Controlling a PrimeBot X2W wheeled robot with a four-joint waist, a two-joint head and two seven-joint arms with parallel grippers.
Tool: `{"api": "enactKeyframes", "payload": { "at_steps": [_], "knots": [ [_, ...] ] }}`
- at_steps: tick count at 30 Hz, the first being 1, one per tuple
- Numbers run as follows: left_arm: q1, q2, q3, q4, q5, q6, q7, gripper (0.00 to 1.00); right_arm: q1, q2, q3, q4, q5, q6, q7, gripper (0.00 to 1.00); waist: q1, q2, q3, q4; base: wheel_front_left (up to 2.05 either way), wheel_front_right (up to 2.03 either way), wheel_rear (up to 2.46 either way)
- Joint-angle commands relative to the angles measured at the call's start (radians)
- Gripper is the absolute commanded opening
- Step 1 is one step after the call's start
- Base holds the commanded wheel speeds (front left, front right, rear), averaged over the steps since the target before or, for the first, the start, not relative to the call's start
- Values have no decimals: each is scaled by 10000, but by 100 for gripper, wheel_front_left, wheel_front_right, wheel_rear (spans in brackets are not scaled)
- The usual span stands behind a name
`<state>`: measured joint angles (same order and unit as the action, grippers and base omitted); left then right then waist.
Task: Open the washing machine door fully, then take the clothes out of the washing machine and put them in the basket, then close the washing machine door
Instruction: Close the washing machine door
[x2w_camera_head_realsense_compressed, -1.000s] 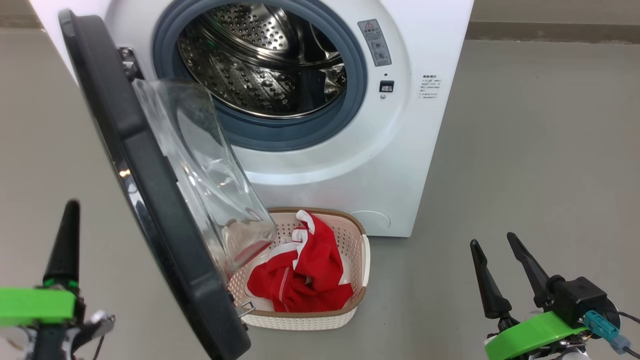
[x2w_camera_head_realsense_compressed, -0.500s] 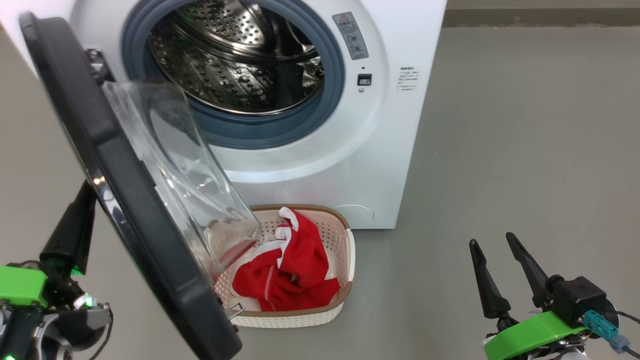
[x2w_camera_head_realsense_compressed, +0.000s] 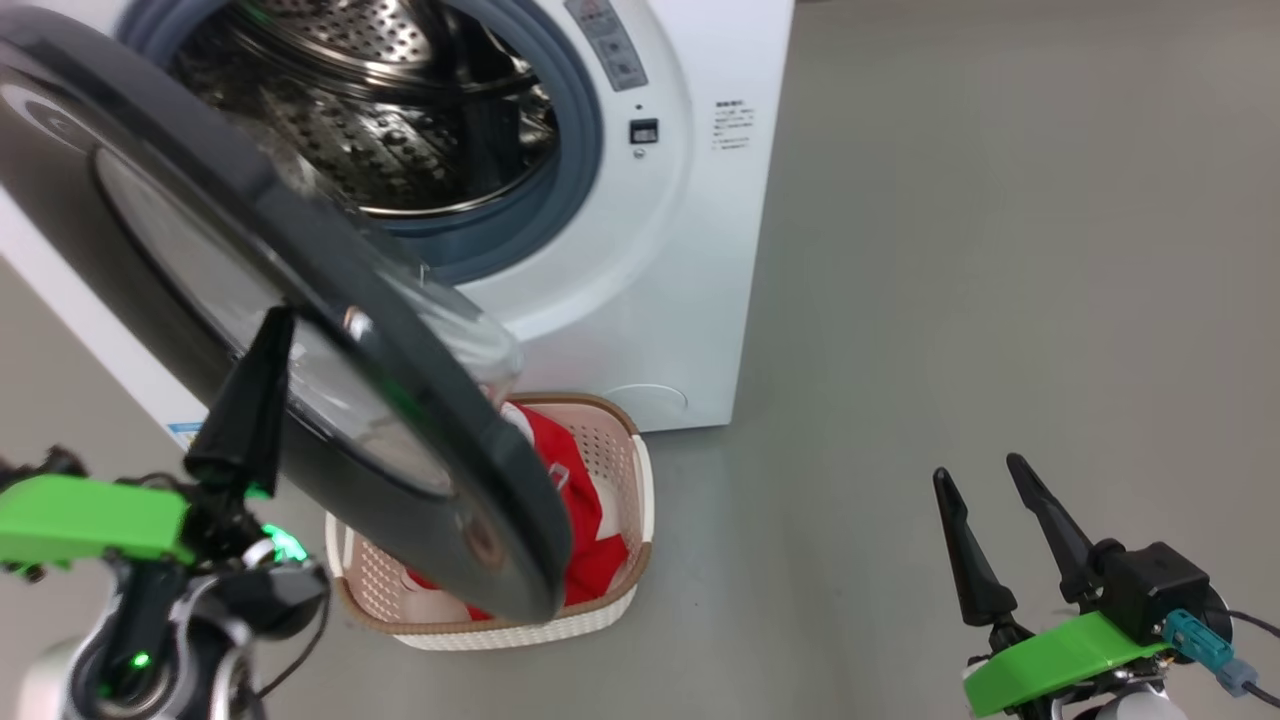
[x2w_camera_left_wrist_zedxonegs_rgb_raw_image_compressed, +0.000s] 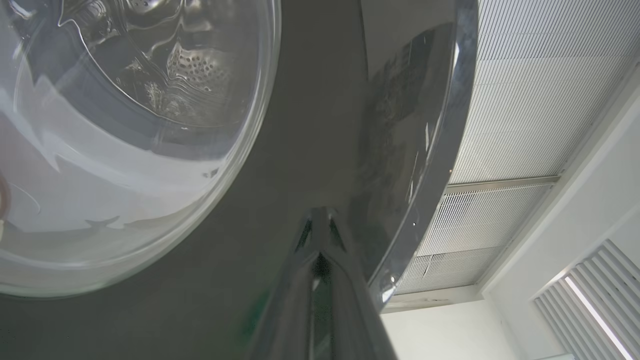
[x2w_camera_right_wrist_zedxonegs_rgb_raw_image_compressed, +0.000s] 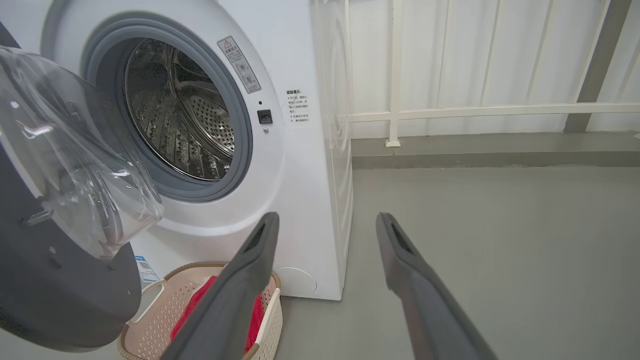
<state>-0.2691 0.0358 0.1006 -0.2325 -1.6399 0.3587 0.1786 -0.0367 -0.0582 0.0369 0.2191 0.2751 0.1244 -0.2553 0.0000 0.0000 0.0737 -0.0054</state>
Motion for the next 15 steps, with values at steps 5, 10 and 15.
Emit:
{"api": "enactKeyframes", "payload": {
  "at_steps": [5,10,15],
  "knots": [
    [-883,145,-260,445,-312,-451,-678,0,-536,-174,328,-324,-32,63,-65,100,0,0,387,-379,0,0,0],
    [-1779,145,-540,1309,-518,-956,-1533,0,-668,-262,382,-328,0,63,-65,100,0,0,643,-500,0,0,0],
    [-2684,145,-809,2105,-254,-1348,-2328,0,-841,-293,455,-362,36,63,-65,100,0,0,940,-621,0,0,0]
  ]
}}
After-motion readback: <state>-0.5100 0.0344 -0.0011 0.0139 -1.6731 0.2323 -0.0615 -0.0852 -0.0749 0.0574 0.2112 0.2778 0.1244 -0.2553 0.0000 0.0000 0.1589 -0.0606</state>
